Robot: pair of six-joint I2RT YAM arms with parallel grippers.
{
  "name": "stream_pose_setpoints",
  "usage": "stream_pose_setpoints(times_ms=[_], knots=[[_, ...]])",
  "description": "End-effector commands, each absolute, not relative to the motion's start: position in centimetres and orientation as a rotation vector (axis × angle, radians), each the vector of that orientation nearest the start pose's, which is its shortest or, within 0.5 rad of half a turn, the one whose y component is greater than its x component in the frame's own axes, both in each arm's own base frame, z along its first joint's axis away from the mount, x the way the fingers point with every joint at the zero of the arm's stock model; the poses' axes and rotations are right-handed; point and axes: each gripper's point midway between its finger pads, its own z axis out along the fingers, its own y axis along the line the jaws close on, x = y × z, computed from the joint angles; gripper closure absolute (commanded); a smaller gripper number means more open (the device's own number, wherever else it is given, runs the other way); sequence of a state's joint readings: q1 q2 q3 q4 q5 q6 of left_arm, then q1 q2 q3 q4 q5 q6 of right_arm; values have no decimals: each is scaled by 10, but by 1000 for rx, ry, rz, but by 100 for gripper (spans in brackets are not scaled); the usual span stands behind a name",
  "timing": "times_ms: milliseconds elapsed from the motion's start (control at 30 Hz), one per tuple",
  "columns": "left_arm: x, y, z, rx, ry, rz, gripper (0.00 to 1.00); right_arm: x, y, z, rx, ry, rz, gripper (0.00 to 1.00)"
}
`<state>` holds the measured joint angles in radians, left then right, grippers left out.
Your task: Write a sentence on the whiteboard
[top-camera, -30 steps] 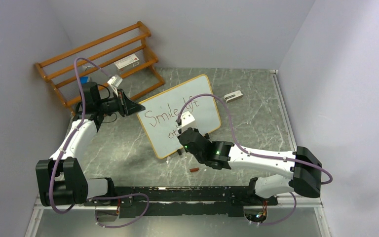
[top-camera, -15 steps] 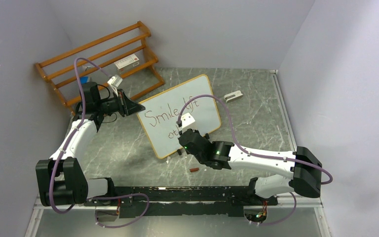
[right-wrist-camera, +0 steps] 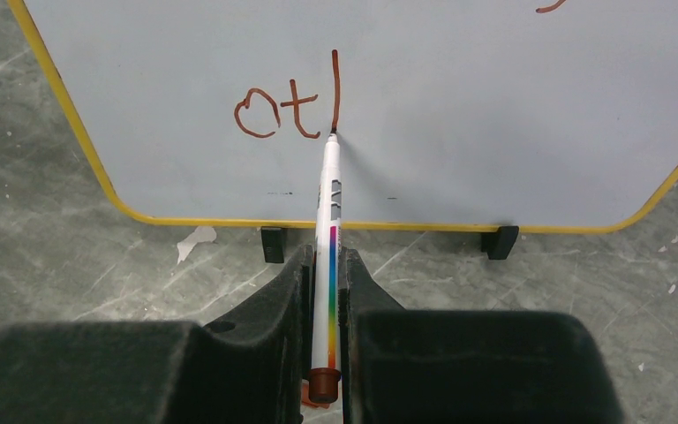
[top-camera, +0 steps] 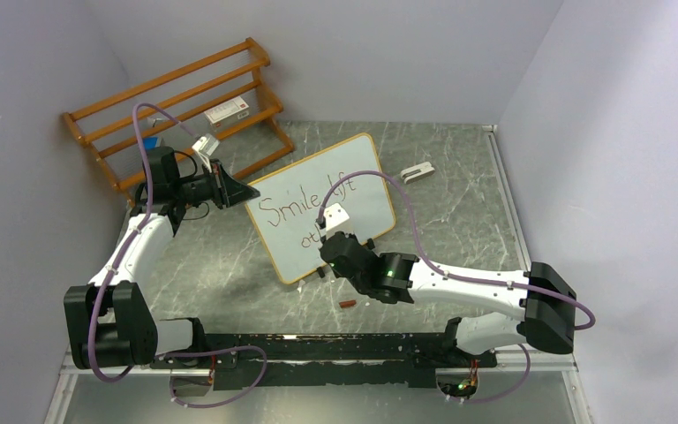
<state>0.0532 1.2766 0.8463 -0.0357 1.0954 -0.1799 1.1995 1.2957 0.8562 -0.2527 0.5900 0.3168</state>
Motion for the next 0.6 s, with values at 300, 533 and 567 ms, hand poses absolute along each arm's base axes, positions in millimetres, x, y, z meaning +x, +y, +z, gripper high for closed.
stream_pose_setpoints(times_ms=[300, 533, 567], knots=[[328, -127, 173, 387, 2022, -1014, 95, 208, 286, 142, -606, 2036, 225, 100], [328, -126, 173, 385, 2024, -1013, 95, 205, 288, 151, -601, 2022, 274, 100], [328, -126, 173, 386, 2024, -1013, 95, 204, 288, 154, -598, 2016, 286, 100]])
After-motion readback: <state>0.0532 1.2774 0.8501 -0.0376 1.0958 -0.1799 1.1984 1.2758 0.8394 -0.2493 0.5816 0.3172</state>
